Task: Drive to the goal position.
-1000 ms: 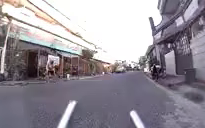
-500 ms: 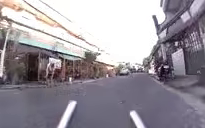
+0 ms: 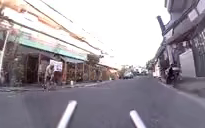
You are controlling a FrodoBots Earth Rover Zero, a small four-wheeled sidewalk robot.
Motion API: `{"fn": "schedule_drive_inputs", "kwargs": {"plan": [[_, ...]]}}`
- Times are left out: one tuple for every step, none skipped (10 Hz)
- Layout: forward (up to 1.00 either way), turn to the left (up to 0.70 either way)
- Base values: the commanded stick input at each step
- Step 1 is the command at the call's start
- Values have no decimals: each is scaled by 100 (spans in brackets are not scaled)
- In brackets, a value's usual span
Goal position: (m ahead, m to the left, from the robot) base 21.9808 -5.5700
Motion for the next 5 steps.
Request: {"fn": "schedule_drive_inputs", "kwargs": {"plan": [[85, -34], [85, -34], [85, -34], [85, -34], [85, -34]]}}
